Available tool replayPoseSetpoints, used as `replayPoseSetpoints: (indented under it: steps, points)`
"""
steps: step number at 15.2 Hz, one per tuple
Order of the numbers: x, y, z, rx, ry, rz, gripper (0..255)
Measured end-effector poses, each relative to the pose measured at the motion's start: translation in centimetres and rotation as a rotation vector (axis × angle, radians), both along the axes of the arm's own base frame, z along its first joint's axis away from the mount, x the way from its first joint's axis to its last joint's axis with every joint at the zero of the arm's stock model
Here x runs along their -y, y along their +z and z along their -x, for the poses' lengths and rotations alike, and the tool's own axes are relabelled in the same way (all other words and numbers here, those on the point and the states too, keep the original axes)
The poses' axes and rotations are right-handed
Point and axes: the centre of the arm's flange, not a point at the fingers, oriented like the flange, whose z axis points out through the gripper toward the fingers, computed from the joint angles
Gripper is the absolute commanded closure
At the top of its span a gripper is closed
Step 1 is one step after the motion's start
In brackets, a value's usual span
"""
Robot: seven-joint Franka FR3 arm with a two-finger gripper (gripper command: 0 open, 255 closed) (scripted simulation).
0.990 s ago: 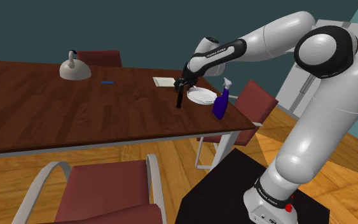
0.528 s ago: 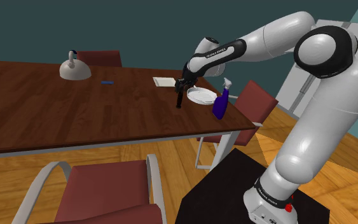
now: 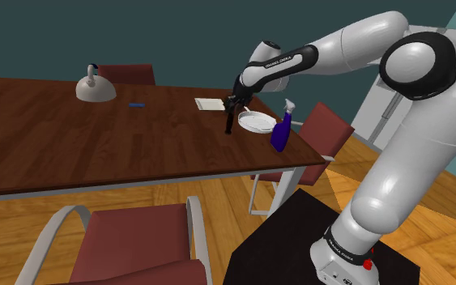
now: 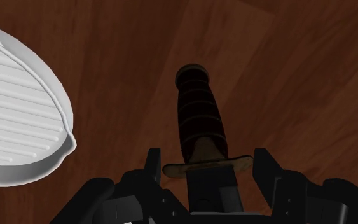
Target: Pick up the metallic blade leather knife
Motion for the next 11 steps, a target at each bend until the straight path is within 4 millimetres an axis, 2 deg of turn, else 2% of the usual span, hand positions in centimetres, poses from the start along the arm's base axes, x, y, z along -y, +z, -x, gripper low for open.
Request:
replayPoseSetpoints:
  steps: [11]
  points:
    - [0.0, 5.5, 0.0, 0.000, 0.000, 0.000, 255]
